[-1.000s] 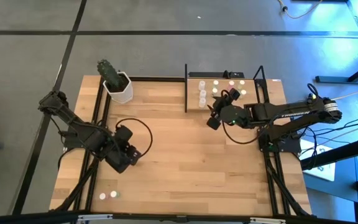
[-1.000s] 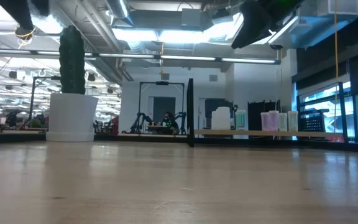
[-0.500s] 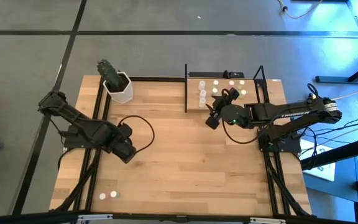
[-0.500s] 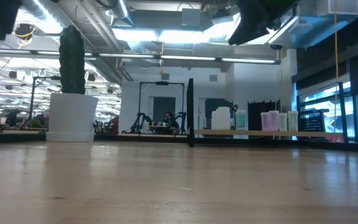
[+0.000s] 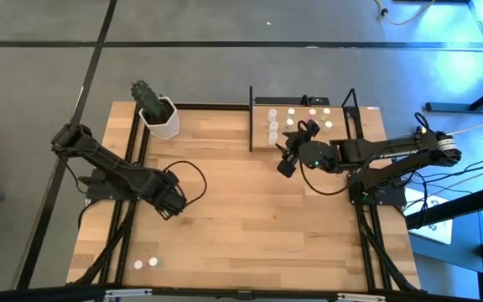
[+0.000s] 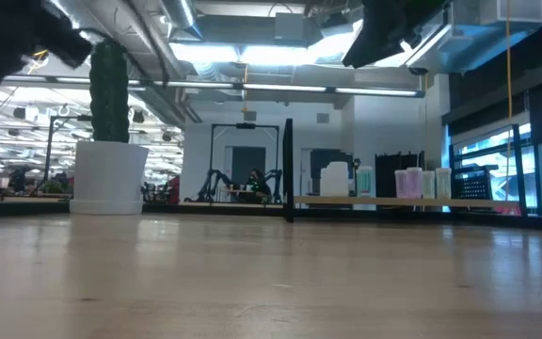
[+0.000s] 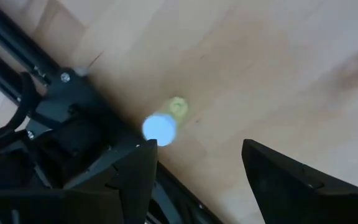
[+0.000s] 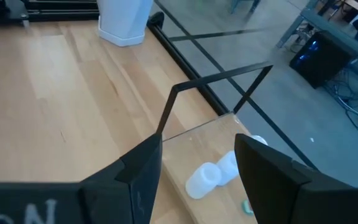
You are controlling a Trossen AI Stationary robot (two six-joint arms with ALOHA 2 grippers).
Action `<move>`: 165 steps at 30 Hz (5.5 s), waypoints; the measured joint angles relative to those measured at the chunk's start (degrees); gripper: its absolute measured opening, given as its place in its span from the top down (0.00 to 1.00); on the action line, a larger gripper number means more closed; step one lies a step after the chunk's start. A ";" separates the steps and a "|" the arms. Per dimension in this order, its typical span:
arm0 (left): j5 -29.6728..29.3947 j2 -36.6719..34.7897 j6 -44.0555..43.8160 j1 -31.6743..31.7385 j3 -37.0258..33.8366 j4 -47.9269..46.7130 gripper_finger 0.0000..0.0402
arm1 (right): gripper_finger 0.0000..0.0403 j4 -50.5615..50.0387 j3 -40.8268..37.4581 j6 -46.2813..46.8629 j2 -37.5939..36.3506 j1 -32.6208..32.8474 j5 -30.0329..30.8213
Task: Pick and place medicine bottles onto shelf by color
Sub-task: Put the yellow pill bottle on the shelf aligned with the other yellow pill bottles
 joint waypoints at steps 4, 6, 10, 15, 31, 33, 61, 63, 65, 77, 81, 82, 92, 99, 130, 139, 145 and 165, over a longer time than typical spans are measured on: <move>0.14 0.00 -0.23 -0.04 -3.45 0.80 0.43 | 0.49 -0.02 0.00 0.03 0.00 -0.04 0.09; 0.16 0.00 -0.32 -0.04 -4.54 0.71 0.43 | 0.49 0.00 0.00 0.03 0.00 -0.04 0.13; 0.16 0.00 -0.33 -0.04 -5.61 0.82 0.43 | 0.49 0.00 0.00 -0.03 0.00 -0.04 0.13; 0.16 0.00 -0.37 -0.04 -7.19 2.59 0.43 | 0.49 -0.02 0.00 -0.05 0.00 -0.04 0.13; -0.64 0.02 -4.94 -0.04 -12.42 6.90 0.43 | 0.49 -0.07 0.00 -0.10 0.00 -0.04 0.14; -0.65 0.02 -5.39 -0.04 -13.16 7.49 0.43 | 0.49 -0.07 0.00 -0.10 0.00 -0.04 0.10; 1.03 0.02 -6.52 -0.07 -17.35 14.05 0.43 | 0.49 -0.09 0.00 0.04 0.02 -0.04 0.00; 1.02 0.02 -6.40 -0.07 -17.35 14.18 0.44 | 0.49 -0.09 0.00 0.05 0.02 -0.04 0.00; 1.03 0.02 -5.87 -0.07 -17.35 14.46 0.46 | 0.49 -0.09 0.00 0.05 0.02 -0.04 0.00; 1.03 0.02 -4.91 -0.07 -17.35 15.69 0.74 | 0.49 -0.09 0.00 -0.08 0.02 -0.04 0.00; 1.03 0.00 -4.93 -0.07 -16.58 17.00 0.78 | 0.49 -0.09 0.00 -0.10 0.02 0.28 -0.38; 1.03 0.00 -4.93 -0.07 -15.94 17.09 0.78 | 0.49 -0.09 0.00 -0.16 0.02 0.47 -0.64; -0.91 0.00 -3.29 0.17 -4.98 16.91 0.77 | 0.49 -0.65 0.00 -0.57 -0.22 4.47 -3.20; -6.99 0.00 4.38 4.23 5.05 16.85 0.77 | 0.49 -2.13 0.00 -0.28 -4.55 6.93 -14.43; -1.66 32.14 55.48 25.07 36.06 26.45 0.77 | 0.49 -19.06 0.00 -0.12 -10.16 7.06 -41.90; 1.03 38.31 58.17 26.33 37.86 27.29 0.77 | 0.49 -20.36 0.00 -0.15 -10.16 7.06 -38.64; 1.09 42.05 58.15 26.07 37.86 27.96 0.77 | 0.49 -21.22 0.00 -0.13 -10.16 7.04 -32.12; 0.90 43.78 57.67 26.10 37.77 30.11 0.77 | 0.49 -20.70 0.00 -0.12 -10.16 7.04 -31.76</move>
